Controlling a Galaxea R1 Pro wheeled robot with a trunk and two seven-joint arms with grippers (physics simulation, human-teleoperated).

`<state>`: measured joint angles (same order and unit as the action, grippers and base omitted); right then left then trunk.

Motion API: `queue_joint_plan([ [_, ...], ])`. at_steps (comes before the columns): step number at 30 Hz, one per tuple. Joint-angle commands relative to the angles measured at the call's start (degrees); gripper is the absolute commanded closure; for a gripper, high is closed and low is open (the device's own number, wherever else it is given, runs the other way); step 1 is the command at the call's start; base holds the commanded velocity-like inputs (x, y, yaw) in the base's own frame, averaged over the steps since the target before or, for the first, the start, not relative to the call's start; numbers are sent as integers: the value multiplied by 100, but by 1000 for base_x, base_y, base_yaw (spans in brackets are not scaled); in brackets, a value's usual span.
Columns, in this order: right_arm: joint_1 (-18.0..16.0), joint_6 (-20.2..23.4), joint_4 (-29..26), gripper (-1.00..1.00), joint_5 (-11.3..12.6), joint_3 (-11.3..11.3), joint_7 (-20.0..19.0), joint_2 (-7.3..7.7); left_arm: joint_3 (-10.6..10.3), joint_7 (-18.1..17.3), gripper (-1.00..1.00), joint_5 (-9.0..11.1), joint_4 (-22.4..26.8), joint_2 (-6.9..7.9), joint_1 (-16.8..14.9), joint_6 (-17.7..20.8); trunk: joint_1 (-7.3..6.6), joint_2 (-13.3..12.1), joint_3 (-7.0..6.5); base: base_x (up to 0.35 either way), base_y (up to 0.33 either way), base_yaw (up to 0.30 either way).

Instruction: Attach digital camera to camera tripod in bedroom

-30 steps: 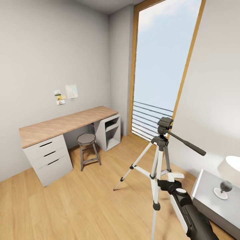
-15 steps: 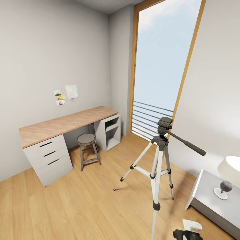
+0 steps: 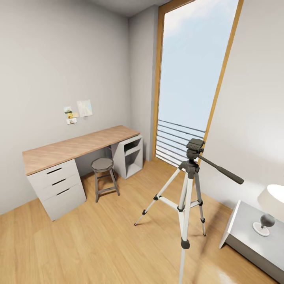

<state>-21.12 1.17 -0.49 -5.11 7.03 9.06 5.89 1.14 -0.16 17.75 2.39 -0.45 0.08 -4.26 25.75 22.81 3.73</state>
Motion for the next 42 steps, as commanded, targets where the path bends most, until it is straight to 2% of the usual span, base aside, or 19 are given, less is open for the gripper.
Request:
queue_joint_plan([
  [1, -4, -4, 46, -100, -119, 45, -6, -1, 9, -2, -100, 24, 7, -1, 1, -8, 3, 11, 11, 0, 0, 0],
  [5, 6, -69, 156, -100, -315, 45, -143, 5, 9, 1, -100, 26, 7, 0, 1, -11, 3, 11, 11, 0, 0, 0],
  [13, 225, -241, 222, -100, -496, 44, -571, 6, 12, 6, -100, 31, 7, 0, 1, -13, 3, 11, 11, 0, 0, 0],
  [14, 335, -271, 226, -100, -598, 43, -683, 2, 15, 6, -100, 35, 7, 0, 1, -13, 3, 11, 11, 0, 0, 0],
  [15, 511, -335, 230, -100, -816, 44, -807, -15, 26, 7, -100, 46, 7, 1, 1, -10, 3, 11, 11, 0, 0, 0],
  [19, 697, -450, 235, -100, -1158, 44, -896, -38, 32, 7, -100, 50, 7, 1, 1, -12, 3, 11, 11, 0, 0, 0],
  [21, 824, -555, 240, -100, -1488, 44, -943, -61, 42, 7, -100, 58, 7, 1, 1, -9, 3, 11, 11, 0, 0, 0],
  [27, 864, -584, 242, -100, -1594, 46, -960, -69, 64, 22, -100, 82, 0, 6, 1, -6, 3, 11, 11, 0, 0, 0],
  [31, 872, -568, 242, -100, -1584, 73, -1007, -80, 71, 44, -100, 101, -1, 15, 1, -5, 3, 11, 11, 0, 0, 0],
  [32, 872, -572, 242, -100, -1575, 84, -1017, -154, 71, 49, -100, 110, -1, 18, 1, -5, 3, 11, 11, 0, 0, 0],
  [34, 872, -581, 242, -100, -1572, 91, -1019, -177, 71, 50, -100, 113, -2, 18, 1, -5, 3, 11, 8, 0, 0, 44],
  [42, 873, -584, 242, -100, -1579, 97, -1021, -199, 71, 48, -100, 113, 5, 19, 1, -12, 3, 11, -27, 0, 0, 189],
])
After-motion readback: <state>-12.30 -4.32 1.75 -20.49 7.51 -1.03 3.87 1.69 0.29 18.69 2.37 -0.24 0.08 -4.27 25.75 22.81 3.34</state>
